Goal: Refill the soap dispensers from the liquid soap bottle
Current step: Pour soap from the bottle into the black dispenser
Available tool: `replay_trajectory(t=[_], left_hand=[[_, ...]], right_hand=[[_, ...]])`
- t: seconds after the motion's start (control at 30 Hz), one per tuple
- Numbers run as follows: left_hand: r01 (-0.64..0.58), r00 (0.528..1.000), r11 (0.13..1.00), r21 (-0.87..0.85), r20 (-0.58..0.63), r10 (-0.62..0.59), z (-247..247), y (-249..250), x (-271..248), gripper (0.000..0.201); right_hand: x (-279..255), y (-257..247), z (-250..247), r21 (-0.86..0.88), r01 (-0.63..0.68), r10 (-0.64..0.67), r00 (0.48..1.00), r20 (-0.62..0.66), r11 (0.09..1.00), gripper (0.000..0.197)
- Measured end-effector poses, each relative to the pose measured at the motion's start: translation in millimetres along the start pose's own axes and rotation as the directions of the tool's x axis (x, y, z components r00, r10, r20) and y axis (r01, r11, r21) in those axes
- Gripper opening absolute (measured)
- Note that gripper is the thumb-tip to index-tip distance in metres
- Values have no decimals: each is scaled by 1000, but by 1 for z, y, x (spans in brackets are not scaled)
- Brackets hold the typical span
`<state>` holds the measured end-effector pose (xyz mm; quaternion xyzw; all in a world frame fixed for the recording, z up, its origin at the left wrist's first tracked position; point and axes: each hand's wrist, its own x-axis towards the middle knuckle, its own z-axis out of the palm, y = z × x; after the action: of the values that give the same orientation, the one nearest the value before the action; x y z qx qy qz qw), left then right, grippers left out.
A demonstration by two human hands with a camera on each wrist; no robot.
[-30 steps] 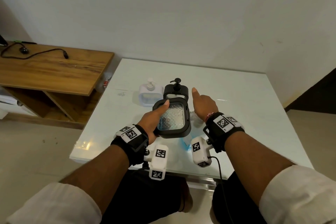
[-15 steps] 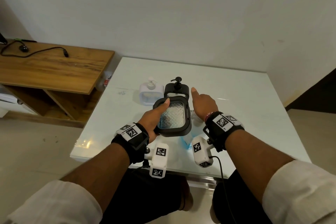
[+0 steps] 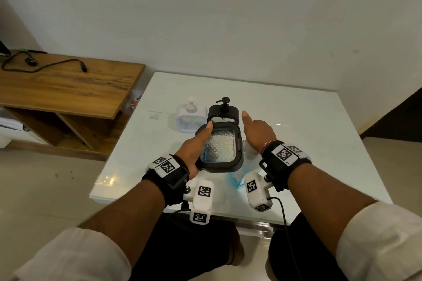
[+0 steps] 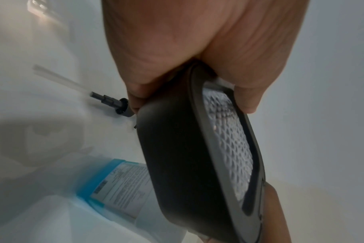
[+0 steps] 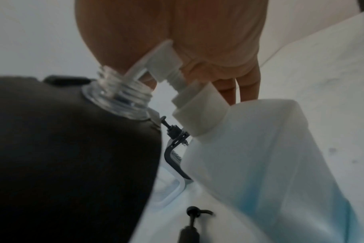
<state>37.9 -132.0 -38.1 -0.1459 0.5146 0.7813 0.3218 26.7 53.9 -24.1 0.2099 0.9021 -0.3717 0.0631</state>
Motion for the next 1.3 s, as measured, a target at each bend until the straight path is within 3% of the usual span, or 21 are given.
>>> replay_trajectory(t=[0.13,0.43,0.7,1.3], left_hand=[[33,999,999,-3,18,-33,0,1,-2,55],[39,998,999,-13,47,-38,5,3,-4,53],[37,998,998,-48,50,-34,5,4,-3,49],[34,999,999,-27,44,-33,3,4,-3,53]], right_hand=[[-3,1,0,-79,15,-16,1000,-20,997,64],[-5,-3,-11,86,-55,47,995,92,995,77],[-3,-1,-4,16,-31,31,1000,-2,999,73],[0,1,-5,47,-60,56,996,69,997,77]])
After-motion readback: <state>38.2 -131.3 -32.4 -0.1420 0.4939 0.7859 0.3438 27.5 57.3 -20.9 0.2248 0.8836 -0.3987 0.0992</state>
